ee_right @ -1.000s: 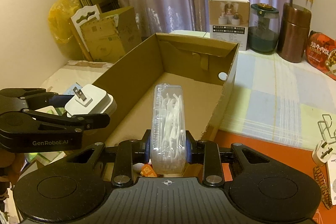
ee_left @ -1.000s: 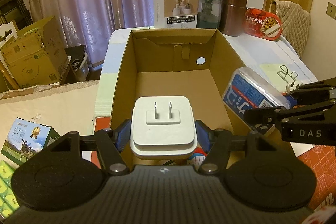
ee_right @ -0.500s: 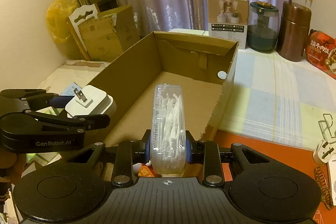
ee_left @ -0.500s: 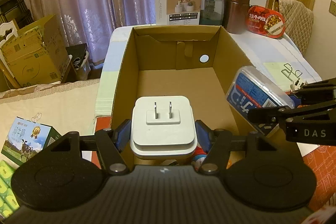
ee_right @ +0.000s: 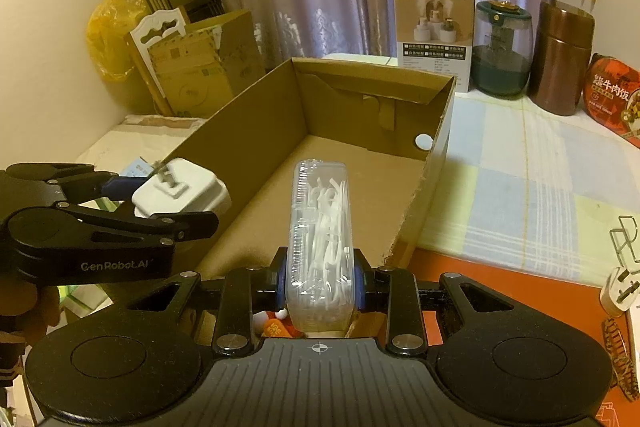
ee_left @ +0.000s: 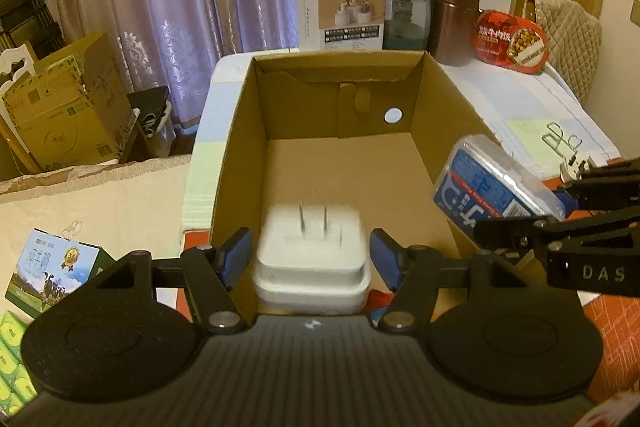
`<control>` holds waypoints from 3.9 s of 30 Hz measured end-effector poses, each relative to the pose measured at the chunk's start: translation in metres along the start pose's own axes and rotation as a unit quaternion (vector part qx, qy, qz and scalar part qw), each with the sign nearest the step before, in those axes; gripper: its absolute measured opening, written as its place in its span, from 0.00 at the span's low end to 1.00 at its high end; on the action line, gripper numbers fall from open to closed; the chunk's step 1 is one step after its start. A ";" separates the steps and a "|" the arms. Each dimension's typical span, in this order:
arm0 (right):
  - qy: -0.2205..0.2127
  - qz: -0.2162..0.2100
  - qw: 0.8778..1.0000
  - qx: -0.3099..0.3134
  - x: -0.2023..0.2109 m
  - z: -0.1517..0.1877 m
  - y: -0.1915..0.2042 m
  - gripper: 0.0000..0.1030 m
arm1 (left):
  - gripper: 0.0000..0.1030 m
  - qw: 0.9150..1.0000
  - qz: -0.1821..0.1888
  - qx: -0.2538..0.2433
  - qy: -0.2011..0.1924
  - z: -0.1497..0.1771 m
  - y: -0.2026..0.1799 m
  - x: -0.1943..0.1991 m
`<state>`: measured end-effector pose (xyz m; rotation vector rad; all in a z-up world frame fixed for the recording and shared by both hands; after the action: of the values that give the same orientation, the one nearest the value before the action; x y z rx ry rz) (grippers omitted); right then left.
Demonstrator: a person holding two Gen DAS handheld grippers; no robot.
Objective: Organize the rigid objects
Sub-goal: 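Lower the plug adapter into the box and open the left tool, then lower the clear floss box into the box and open the right tool, then move both tools over the mat toward the white tray and leopard strap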
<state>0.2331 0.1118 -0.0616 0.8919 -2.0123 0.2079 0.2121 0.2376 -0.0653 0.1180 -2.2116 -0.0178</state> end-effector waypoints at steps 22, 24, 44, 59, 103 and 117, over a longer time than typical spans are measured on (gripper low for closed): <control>-0.001 0.003 1.000 0.002 0.000 -0.001 0.001 0.26 | 0.59 1.000 -0.013 0.012 -0.021 -0.003 0.004 0.018; -0.002 0.002 1.000 0.000 0.000 -0.001 0.000 0.26 | 0.59 1.000 -0.013 0.013 -0.021 -0.004 0.004 0.019; -0.048 -0.011 0.999 -0.021 0.051 0.009 -0.006 0.29 | 0.59 0.999 -0.011 0.022 -0.035 -0.003 -0.011 0.052; -0.074 0.003 0.995 -0.066 0.131 0.053 -0.027 0.37 | 0.59 0.998 0.012 0.026 -0.053 0.012 -0.066 0.115; -0.075 0.123 0.972 -0.186 0.184 0.184 -0.219 0.47 | 0.85 0.996 0.081 -0.045 0.009 0.056 -0.269 0.037; -0.026 0.119 0.983 -0.139 0.122 0.167 -0.274 0.47 | 0.96 0.995 0.087 -0.017 0.048 0.061 -0.309 -0.057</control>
<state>0.2620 -0.2265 -0.1136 0.4848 -2.1309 0.0325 0.2210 -0.0663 -0.1644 -0.0918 -2.1173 0.0449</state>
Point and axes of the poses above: each gripper's, at about its wrist camera, not at the fingertips, and x roughly against the way its jaws point, y to its left, z to its underside, the point moved 6 cm from there along -x, roughly the way its jaws point, and after that the axes turned 8 degrees about y, right-handed, at the moved point
